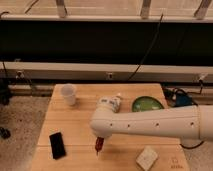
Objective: Place the pepper in the ceramic cup
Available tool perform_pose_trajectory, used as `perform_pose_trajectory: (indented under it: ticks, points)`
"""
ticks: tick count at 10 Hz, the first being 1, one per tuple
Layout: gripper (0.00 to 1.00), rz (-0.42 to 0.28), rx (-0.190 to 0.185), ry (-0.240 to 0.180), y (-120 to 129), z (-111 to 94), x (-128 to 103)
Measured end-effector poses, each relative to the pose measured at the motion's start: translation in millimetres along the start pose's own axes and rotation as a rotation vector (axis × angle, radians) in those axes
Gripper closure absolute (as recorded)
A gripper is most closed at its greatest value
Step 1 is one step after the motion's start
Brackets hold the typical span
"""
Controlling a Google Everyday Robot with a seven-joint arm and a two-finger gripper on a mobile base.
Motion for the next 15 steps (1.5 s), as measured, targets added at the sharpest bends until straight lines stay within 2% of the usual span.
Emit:
perform_pose_trajectory:
  ticks: [4, 7, 9, 15]
  points:
    - [1.0, -0.009, 0.029, 0.035, -16.4, -16.6, 15.5]
    - [1.0, -0.013, 0.029, 0.045, -29.2, -22.8, 38.6]
    - [1.0, -0.014, 0.033, 0.049, -30.6, -25.2, 41.6]
    - [1.0, -0.032, 0.049, 0.06, -51.3, -37.2, 75.0]
